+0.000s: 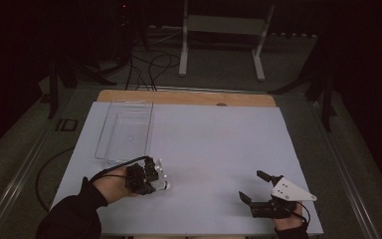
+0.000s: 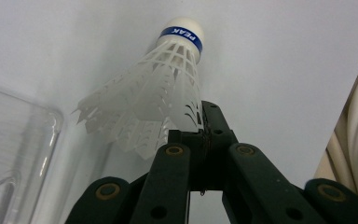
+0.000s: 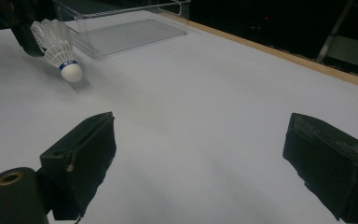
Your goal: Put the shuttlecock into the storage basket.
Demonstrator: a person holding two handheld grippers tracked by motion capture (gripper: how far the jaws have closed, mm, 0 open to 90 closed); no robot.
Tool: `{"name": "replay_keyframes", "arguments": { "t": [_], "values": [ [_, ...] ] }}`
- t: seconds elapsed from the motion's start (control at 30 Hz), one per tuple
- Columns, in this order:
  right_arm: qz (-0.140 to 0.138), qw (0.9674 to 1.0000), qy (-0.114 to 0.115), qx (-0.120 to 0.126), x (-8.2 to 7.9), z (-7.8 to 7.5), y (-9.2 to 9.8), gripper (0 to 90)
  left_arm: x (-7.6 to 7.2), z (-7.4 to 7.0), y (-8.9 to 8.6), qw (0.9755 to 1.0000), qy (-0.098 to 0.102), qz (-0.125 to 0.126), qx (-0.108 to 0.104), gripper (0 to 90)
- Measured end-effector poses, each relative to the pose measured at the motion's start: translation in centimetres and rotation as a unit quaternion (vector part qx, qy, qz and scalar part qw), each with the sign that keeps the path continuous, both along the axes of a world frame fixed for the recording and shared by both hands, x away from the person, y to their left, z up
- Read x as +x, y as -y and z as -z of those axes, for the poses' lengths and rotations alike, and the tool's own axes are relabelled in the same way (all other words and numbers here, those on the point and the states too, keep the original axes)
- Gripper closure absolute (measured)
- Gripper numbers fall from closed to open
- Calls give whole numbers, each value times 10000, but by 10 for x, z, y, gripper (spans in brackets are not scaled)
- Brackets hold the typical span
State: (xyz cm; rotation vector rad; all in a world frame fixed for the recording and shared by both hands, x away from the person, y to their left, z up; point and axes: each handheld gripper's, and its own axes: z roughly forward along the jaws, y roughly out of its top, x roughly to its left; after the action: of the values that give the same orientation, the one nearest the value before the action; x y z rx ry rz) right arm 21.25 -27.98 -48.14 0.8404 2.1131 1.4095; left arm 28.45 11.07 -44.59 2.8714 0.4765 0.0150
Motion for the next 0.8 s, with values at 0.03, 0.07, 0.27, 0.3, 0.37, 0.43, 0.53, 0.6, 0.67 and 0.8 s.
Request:
{"name": "replay_keyframes", "arguments": {
  "t": [0.03, 0.07, 0.27, 0.3, 0.37, 0.43, 0.53, 0.6, 0.67, 0.8],
  "values": [
    [-5, 10000, 0, 0, 0, 0, 0, 90, 0, -1, 0, 10000, 16, -16, -15, 900],
    [-5, 10000, -2, 3, 0, 0, 0, 90, 0, -2, 1, 10000, 23, -14, -12, 900],
    [9, 10000, -6, 13, 0, 0, 0, 90, 0, -9, 3, 9999, 114, 5, -44, 900],
    [8, 10000, -3, 8, 0, 0, 0, 91, 1, -10, 3, 9999, 132, -10, -39, 900],
    [13, 10000, -10, 19, 0, 0, 0, 91, 1, -13, 3, 9998, 150, 3, -105, 900],
    [23, 10000, -5, 16, 0, 0, 1, 90, 1, -16, 4, 9998, 130, 11, -163, 900],
    [17, 10000, -6, 4, 0, 0, 0, 91, 1, -20, 5, 9998, 93, 62, -176, 900],
    [10, 10000, -8, 0, 0, 0, 0, 91, 1, -21, 5, 9998, 92, 102, -152, 900],
    [8, 10000, -2, -8, 0, 0, 0, 91, 2, -23, 5, 9998, 79, 86, -154, 900],
    [12, 10000, -6, -25, 1, 0, 0, 91, 4, -28, 5, 9997, 25, 76, -213, 900]
  ]
}}
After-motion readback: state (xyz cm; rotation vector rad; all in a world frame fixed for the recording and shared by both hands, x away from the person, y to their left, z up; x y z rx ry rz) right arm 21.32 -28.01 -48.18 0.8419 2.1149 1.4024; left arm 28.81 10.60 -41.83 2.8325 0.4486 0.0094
